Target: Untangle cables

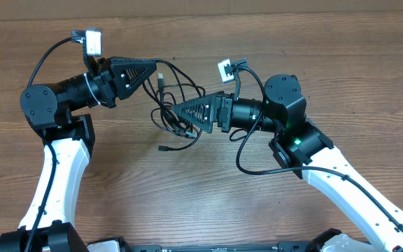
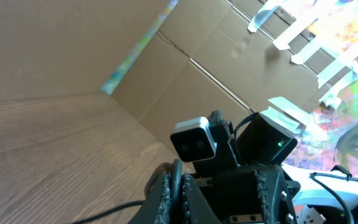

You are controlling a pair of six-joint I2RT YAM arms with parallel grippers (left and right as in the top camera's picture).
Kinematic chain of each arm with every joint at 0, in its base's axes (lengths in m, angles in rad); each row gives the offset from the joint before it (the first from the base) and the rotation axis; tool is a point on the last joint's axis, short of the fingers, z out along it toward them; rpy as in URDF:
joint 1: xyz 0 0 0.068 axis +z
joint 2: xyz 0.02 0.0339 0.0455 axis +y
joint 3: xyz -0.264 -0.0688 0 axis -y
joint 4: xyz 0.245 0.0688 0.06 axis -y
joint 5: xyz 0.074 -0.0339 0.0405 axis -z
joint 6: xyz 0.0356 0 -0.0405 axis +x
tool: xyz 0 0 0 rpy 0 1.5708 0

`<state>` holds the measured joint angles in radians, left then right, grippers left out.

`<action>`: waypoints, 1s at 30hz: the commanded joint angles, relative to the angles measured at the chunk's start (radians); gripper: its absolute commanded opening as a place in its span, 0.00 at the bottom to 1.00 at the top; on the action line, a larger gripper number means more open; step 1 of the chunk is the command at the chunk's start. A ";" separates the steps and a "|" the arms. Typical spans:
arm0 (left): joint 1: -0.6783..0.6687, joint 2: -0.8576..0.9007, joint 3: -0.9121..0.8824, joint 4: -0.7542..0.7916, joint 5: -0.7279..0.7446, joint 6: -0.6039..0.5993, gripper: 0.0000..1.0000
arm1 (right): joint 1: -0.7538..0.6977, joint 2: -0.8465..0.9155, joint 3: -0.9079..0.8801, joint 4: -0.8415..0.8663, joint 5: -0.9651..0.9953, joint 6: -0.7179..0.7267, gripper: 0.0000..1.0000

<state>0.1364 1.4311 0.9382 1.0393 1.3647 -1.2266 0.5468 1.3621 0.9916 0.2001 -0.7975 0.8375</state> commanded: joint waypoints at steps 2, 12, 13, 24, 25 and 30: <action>-0.029 -0.013 0.016 0.004 -0.019 0.044 0.04 | 0.008 -0.025 -0.002 0.007 0.005 0.000 1.00; -0.161 -0.012 0.016 0.003 -0.014 0.159 0.04 | 0.008 -0.025 -0.002 0.008 0.063 0.000 1.00; -0.170 -0.012 0.016 0.003 -0.014 0.177 0.04 | 0.008 -0.025 -0.002 0.008 0.064 0.000 1.00; -0.134 -0.012 0.016 -0.022 0.017 0.262 0.05 | 0.008 -0.025 -0.002 0.003 0.063 0.000 0.04; -0.125 -0.012 0.016 -0.043 0.018 0.263 0.08 | 0.008 -0.025 -0.002 0.003 0.064 0.000 0.04; -0.107 -0.011 0.016 -0.208 0.023 0.351 1.00 | 0.007 -0.025 -0.002 0.057 0.064 0.002 0.04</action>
<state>0.0158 1.4311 0.9382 0.8978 1.3762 -0.9691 0.5522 1.3621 0.9913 0.2092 -0.7425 0.8383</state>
